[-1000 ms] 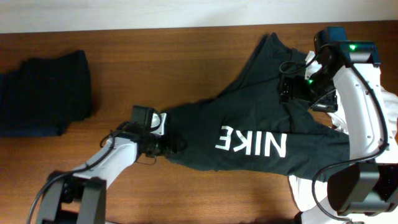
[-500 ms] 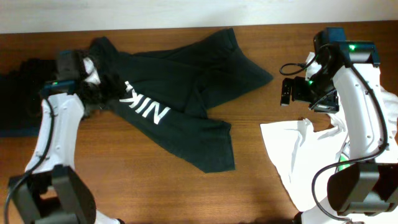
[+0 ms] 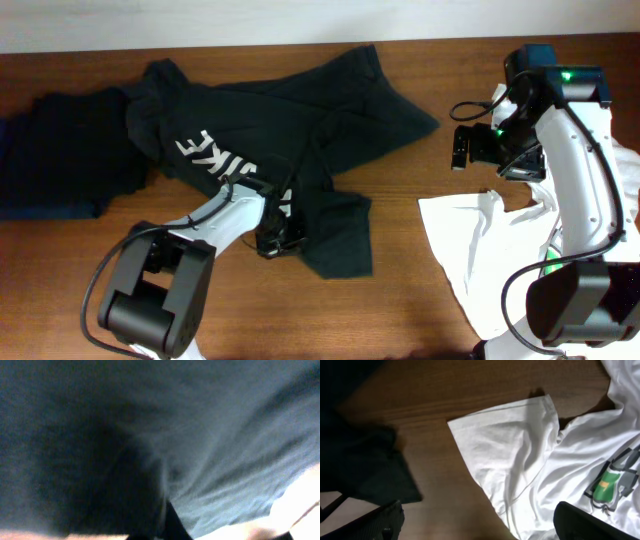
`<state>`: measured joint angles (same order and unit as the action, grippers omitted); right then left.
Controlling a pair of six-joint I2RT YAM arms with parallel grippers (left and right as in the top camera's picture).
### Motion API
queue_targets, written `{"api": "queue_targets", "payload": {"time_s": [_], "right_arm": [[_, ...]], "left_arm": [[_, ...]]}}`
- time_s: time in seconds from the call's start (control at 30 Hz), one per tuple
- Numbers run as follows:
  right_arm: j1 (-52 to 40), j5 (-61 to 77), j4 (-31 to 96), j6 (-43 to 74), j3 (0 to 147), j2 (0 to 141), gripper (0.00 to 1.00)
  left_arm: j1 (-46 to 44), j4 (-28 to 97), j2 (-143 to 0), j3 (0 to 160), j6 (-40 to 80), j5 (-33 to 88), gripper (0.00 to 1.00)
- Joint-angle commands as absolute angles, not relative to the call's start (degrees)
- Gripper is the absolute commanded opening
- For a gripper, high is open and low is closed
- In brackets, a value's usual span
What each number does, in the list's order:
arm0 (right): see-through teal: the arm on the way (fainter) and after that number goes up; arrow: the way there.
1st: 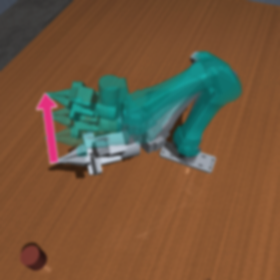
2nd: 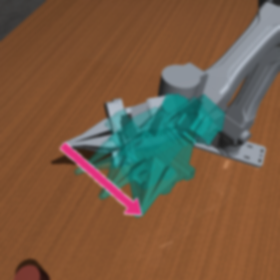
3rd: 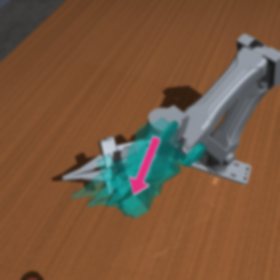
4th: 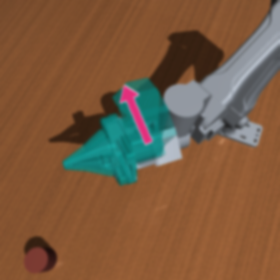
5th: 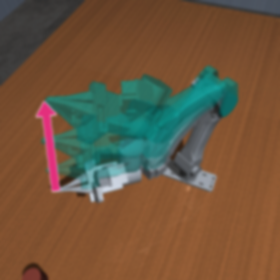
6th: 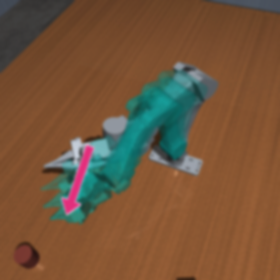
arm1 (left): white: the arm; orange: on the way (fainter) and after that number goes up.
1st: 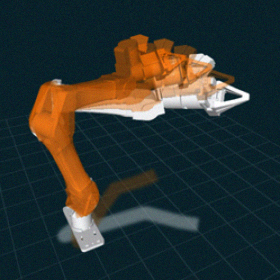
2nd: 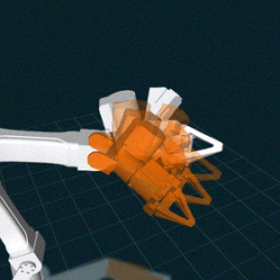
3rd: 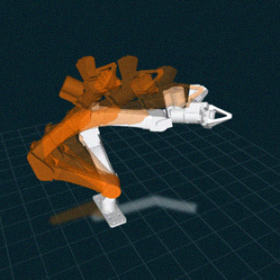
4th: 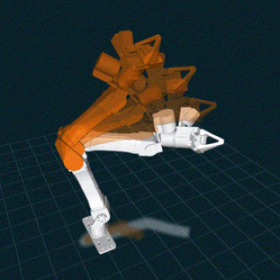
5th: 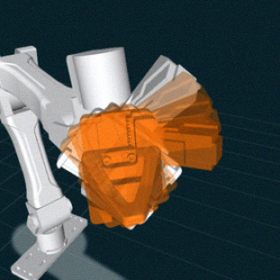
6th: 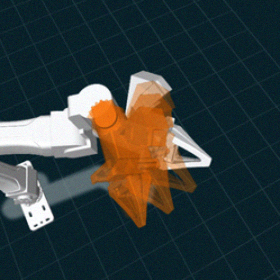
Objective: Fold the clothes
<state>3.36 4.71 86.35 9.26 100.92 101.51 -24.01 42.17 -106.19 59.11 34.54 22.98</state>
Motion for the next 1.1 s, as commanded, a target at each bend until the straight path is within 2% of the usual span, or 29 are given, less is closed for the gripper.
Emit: {"api": "queue_targets", "payload": {"time_s": [0.0,0.07,0.2,0.23,0.3,0.33,0.37,0.5,0.57,0.67,0.8,0.87,0.9,0.97,1.0,1.07], "right_arm": [[3.5,2.3,86.1,9.3,101.1,100.1,0.99],[3.4,3.2,85.9,9.3,101.0,100.7,0.99],[2.5,10.5,84.0,9.3,100.9,103.6,1.0],[2.1,10.5,84.0,8.8,100.1,104.4,0.88],[1.5,10.5,82.7,8.0,94.9,106.3,0.28],[1.5,10.6,80.4,8.0,91.1,106.5,0.18],[1.6,11.0,75.4,8.0,84.9,106.5,0.04],[1.6,11.8,57.2,8.0,65.9,106.5,0.04],[2.4,8.1,55.9,8.0,63.0,106.5,0.04],[10.1,0.5,59.2,10.0,62.1,106.5,0.08],[27.1,-12.9,62.7,24.5,62.2,106.5,0.04],[33.1,-14.5,64.4,29.8,62.3,106.4,0.04],[35.2,-10.9,65.1,29.5,63.4,106.2,0.04],[33.2,2.9,64.7,17.8,66.6,104.0,0.08],[30.1,12.6,64.5,9.7,69.1,102.5,0.16],[20.4,25.5,63.9,2.0,75.9,101.2,0.29]], "left_arm": [[-14.0,53.8,-104.7,58.0,30.4,6.7,0.0],[0.2,58.6,-98.1,58.0,26.0,1.7,0.0],[16.1,58.8,-90.5,58.0,23.4,2.5,0.0],[18.5,58.8,-90.5,58.0,23.3,2.5,0.0],[20.9,58.7,-90.5,58.0,22.6,2.8,0.0],[21.1,58.7,-90.5,58.0,22.6,3.2,0.0],[21.0,58.7,-90.5,58.0,22.6,3.5,0.0],[21.0,58.3,-90.5,58.0,22.6,4.3,0.0],[21.0,58.3,-90.5,58.0,22.6,4.3,0.0],[21.0,58.2,-90.5,58.0,22.6,4.3,0.0],[21.0,58.0,-90.5,58.0,22.6,4.3,0.0],[21.0,57.9,-90.5,58.0,22.6,4.3,0.0],[21.0,58.0,-90.5,58.0,22.6,4.3,0.0],[21.0,57.9,-90.5,58.0,22.6,4.3,0.0],[21.0,57.8,-90.5,58.0,22.6,4.3,0.0],[21.0,58.0,-90.5,58.0,22.6,4.3,0.0]]}}
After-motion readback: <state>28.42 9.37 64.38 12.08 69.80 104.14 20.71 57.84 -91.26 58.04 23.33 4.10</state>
